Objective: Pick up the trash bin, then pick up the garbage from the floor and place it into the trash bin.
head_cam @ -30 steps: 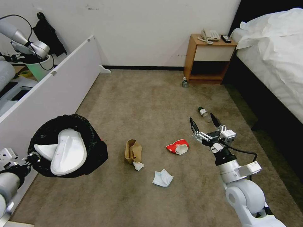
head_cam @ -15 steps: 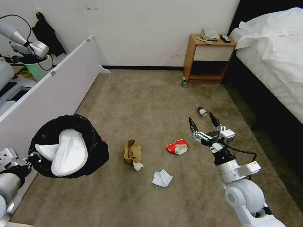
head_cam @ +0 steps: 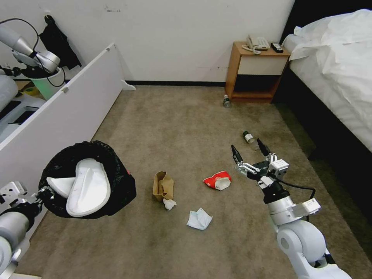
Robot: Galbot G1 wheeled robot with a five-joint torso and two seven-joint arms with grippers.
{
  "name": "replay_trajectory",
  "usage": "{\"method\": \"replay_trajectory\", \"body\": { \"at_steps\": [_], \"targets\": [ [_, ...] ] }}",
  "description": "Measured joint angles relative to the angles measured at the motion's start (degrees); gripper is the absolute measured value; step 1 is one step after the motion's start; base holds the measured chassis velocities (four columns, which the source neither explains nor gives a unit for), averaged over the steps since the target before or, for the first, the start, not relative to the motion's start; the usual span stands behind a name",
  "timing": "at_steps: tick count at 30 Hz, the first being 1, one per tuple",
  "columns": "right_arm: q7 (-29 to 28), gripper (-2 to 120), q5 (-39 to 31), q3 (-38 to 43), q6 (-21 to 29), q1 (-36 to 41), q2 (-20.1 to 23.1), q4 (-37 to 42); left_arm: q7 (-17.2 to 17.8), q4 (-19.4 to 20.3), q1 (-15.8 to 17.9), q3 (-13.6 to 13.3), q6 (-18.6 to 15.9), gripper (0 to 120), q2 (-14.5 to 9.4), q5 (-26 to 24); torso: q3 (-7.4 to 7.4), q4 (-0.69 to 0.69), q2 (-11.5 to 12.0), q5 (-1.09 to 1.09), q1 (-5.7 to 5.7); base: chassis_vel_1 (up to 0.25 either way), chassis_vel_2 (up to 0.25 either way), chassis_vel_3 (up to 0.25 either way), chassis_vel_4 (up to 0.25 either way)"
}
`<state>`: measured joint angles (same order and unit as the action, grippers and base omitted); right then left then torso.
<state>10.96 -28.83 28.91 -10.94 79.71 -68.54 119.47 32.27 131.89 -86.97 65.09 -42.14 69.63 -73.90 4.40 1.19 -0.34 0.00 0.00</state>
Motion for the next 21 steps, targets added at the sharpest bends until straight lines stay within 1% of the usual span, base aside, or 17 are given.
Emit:
{"method": "replay_trajectory", "body": {
  "at_steps": [12,21],
  "targets": [
    [0.05,100,0.0,-0.2,-0.01,-0.09,-0.06,-0.21,-0.04,-0.13,-0.05,-0.11,0.0,1,0.13,0.11,0.0,-0.02,0.0,-0.02,0.0,0.087,0.098,-0.096,-0.096],
    [0.09,100,-0.98,-0.28,-0.15,-0.09,0.04,-0.24,-0.16,-0.26,0.09,-0.55,0.0,1,0.21,0.25,0.0,0.01,0.0,0.0,0.0,0.012,0.001,-0.01,-0.009]
  ]
}}
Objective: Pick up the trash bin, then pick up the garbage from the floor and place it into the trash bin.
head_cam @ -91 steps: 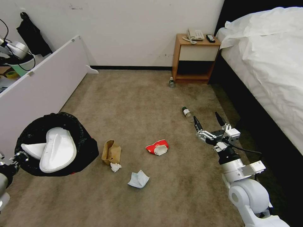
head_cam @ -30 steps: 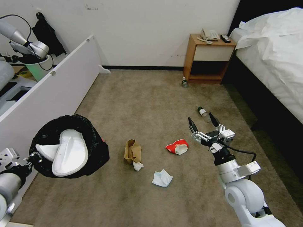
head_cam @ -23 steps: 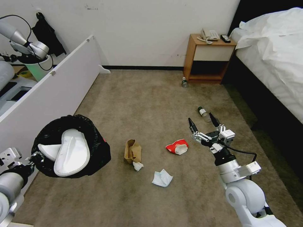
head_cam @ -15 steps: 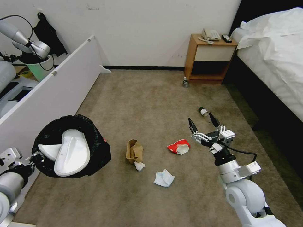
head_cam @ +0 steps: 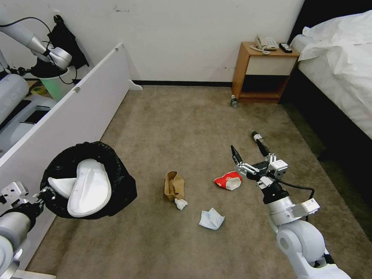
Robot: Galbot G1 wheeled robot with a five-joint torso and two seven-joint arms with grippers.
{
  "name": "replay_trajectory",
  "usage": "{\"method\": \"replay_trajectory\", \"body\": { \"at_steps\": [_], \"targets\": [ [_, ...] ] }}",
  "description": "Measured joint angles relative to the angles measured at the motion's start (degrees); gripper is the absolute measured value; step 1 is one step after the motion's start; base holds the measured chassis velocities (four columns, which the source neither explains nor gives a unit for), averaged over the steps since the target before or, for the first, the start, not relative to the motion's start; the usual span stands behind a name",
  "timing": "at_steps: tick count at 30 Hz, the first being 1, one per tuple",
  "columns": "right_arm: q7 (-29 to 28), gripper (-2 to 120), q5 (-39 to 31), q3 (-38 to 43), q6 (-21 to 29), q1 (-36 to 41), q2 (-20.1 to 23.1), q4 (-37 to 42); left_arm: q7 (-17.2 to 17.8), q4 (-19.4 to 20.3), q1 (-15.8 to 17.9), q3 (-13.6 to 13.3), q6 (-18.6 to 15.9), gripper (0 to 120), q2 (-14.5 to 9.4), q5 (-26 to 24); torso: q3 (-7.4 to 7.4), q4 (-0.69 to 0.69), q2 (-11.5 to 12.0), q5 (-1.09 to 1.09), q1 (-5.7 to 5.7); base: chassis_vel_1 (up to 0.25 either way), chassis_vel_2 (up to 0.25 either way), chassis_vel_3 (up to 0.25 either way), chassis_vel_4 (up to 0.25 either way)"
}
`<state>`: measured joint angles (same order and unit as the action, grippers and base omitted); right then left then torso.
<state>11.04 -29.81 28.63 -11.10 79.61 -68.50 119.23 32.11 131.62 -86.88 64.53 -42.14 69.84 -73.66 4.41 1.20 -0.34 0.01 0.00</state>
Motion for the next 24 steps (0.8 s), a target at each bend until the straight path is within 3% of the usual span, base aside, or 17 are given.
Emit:
{"method": "replay_trajectory", "body": {
  "at_steps": [18,24],
  "targets": [
    [0.59,100,0.02,-0.04,-0.17,-0.28,-0.37,-0.47,-0.35,0.39,-0.08,-0.43,0.0,1,0.12,0.33,-0.01,-0.01,0.0,-0.01,0.0,0.0,0.0,0.0,0.0],
    [0.67,100,-0.03,0.0,-0.2,-0.28,-0.25,-0.44,-0.42,0.56,-0.08,-0.55,0.0,1,0.2,0.39,0.0,-0.01,0.0,-0.01,0.0,-0.1,0.08,0.104,-0.084]
  ]
}}
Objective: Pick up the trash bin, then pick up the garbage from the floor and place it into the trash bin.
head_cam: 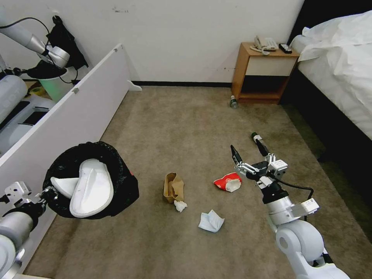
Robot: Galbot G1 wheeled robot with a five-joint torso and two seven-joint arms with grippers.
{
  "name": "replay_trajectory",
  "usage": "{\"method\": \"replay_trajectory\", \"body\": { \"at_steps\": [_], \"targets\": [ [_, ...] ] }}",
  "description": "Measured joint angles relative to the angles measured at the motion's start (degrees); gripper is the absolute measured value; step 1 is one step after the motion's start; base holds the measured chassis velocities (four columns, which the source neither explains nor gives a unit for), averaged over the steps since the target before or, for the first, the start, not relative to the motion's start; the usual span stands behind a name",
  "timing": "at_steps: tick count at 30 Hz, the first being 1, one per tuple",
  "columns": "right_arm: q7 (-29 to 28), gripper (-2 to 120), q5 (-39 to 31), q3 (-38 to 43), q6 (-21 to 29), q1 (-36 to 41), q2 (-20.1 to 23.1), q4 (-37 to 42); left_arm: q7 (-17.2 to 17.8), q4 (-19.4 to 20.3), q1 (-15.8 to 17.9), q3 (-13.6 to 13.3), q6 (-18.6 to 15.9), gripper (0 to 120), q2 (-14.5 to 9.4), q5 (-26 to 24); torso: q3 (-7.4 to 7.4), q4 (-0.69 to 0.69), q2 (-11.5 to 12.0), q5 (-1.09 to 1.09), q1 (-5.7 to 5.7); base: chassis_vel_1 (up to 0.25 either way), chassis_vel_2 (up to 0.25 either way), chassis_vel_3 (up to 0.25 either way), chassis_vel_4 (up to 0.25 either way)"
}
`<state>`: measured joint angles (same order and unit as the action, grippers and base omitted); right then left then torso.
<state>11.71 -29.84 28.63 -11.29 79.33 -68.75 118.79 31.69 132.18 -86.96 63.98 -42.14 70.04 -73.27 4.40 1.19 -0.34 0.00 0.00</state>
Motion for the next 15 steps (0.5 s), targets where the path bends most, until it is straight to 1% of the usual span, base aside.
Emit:
{"method": "replay_trajectory", "body": {
  "at_steps": [8,13,15],
  "targets": [
    [0.0,100,-0.04,-0.01,0.0,-0.01,0.04,0.01,-0.05,0.06,-0.05,-0.03,-0.01,1,0.02,0.05,0.01,0.0,0.0,0.01,0.0,-0.148,0.132,0.137,-0.145],
    [-0.17,100,-0.08,-0.05,0.0,0.02,0.02,0.02,-0.08,0.07,-0.01,-0.21,0.0,1,0.02,0.16,0.02,-0.01,0.0,0.0,0.0,-0.091,0.103,0.102,-0.114],
    [-0.4,100,-0.34,-0.13,-0.02,0.09,0.04,0.04,-0.09,0.07,0.01,-0.34,0.0,1,0.05,0.2,0.02,-0.01,0.0,0.0,0.0,-0.058,0.061,0.068,-0.029]
  ]
}}
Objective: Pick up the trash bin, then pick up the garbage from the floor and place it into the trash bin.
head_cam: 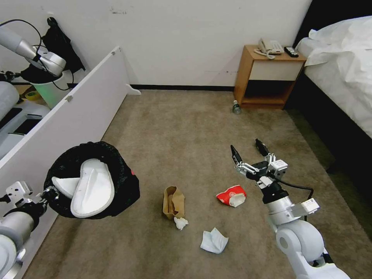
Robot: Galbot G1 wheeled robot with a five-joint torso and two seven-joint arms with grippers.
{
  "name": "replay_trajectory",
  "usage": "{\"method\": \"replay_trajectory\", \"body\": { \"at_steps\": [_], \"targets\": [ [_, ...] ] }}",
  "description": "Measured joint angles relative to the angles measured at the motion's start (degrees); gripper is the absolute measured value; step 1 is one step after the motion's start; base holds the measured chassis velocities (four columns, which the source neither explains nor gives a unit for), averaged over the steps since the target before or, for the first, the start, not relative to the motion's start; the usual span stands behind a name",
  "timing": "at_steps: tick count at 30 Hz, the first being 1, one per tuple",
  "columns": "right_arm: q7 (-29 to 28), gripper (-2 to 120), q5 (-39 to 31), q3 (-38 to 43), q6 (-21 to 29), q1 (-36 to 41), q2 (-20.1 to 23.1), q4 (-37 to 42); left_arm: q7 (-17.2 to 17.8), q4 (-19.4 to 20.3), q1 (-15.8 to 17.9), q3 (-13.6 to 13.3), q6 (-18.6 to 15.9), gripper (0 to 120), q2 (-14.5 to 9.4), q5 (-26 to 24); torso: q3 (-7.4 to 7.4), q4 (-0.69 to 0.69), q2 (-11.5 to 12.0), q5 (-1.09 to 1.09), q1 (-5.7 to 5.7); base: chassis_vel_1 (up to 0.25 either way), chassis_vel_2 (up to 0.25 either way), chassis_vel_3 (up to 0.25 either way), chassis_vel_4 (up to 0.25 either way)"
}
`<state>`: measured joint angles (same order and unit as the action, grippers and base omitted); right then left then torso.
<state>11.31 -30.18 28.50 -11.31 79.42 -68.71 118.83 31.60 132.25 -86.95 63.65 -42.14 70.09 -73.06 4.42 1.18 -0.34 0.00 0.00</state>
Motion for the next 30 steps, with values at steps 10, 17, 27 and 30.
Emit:
{"method": "replay_trajectory", "body": {
  "at_steps": [10,17,27,30],
  "targets": [
    [-2.48,100,-0.67,-0.48,2.2,0.03,1.22,1.26,-0.02,-0.02,0.03,-0.05,0.0,1,-0.01,0.06,-0.02,0.01,-0.01,0.0,0.0,-0.004,0.005,0.007,-0.001],
    [-5.67,100,1.82,-1.48,16.62,-0.35,7.66,2.82,-0.06,0.53,0.0,-0.66,0.0,1,-0.02,0.39,-0.02,0.01,0.0,0.0,0.01,0.0,0.0,0.0,0.0],
    [-1.02,100,7.35,-10.01,38.91,-6.9,13.47,0.7,-0.77,1.7,-0.21,-2.29,0.0,1,0.38,2.21,-0.01,0.01,0.0,0.0,0.0,0.0,0.0,0.0,0.0],
    [2.25,100,9.34,-13.84,42.39,-10.72,13.77,-1.39,-0.8,2.1,-0.35,-2.64,0.0,1,0.4,2.57,-0.01,-0.01,0.0,0.0,0.0,0.0,0.0,0.0,0.0]
  ]
}}
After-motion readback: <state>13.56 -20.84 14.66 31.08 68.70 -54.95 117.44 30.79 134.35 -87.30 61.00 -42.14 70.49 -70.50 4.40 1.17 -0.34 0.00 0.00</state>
